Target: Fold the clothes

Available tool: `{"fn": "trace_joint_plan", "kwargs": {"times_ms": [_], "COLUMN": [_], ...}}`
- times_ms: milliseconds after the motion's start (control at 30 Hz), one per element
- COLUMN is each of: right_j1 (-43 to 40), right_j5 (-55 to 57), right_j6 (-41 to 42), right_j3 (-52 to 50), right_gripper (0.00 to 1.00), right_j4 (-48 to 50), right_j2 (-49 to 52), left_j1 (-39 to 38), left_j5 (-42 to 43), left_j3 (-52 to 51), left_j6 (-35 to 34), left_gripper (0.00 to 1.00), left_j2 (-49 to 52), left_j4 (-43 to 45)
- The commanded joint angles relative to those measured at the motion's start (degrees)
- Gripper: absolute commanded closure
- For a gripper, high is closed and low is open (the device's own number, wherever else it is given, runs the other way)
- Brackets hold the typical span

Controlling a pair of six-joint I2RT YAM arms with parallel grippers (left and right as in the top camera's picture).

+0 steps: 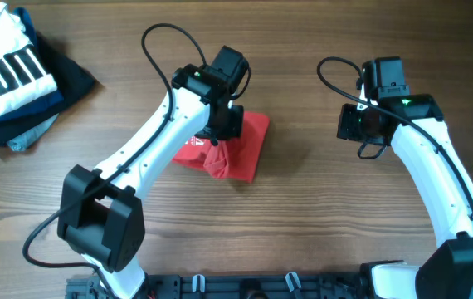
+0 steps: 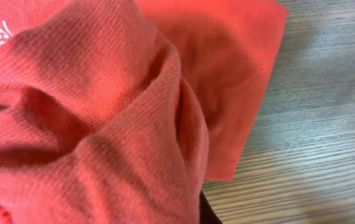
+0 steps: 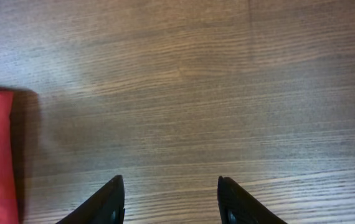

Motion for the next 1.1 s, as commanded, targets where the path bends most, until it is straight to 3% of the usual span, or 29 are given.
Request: {"fn": "trace_joint_plan", "kwargs": {"times_ms": [0,467,533,567,600,867,967,1067], "right_j1": [-0.2,-0.2,-0.2,-0.2,-0.2,-0.1,-0.1,0.8], "right_j5": [0.8,0.8,0.8,0.8,0.8,0.2,-7.6,-20.5], "right_j6": [-1.1,-1.1,-1.1,-1.1,-1.1,-2.2,-9.8,-17.6], "right_j3": [0.4,0.4,0.4,0.4,0.4,0.4,0.5,0.5], "right_gripper": [0.51,0.52,0.52,0.52,0.52,0.51,0.51,0.51], "right_j4": [-0.3,-0.6,-0.7,-0.8,-0.8,-0.7,0.1,1.2], "right_j2": [0.2,0.2,0.2,0.2,0.2,0.2,0.2,0.2], "left_j1": [-0.3,-4.0,-4.5,-4.6,-4.7,-3.2,-0.5,4.7], "left_j5": [-0.8,-0.8,-0.8,-0.8,-0.8,-3.8,-8.1,-9.4], "left_j3": [0.7,0.7,0.7,0.7,0.7,4.0,4.4,4.3], "left_j6": [-0.7,-0.7,-0.7,-0.7,-0.7,-0.5,-0.5,-0.5], "left_gripper": [0.95,0.89,0.75,0.45,0.35,0.27,0.19,0.17], "left_j2": [0.6,3.1,3.6,3.6,3.6,-2.6,-5.9,-7.2], "left_j4": [0.0,0.3,0.3,0.4,0.5,0.2,1.0,2.0]}}
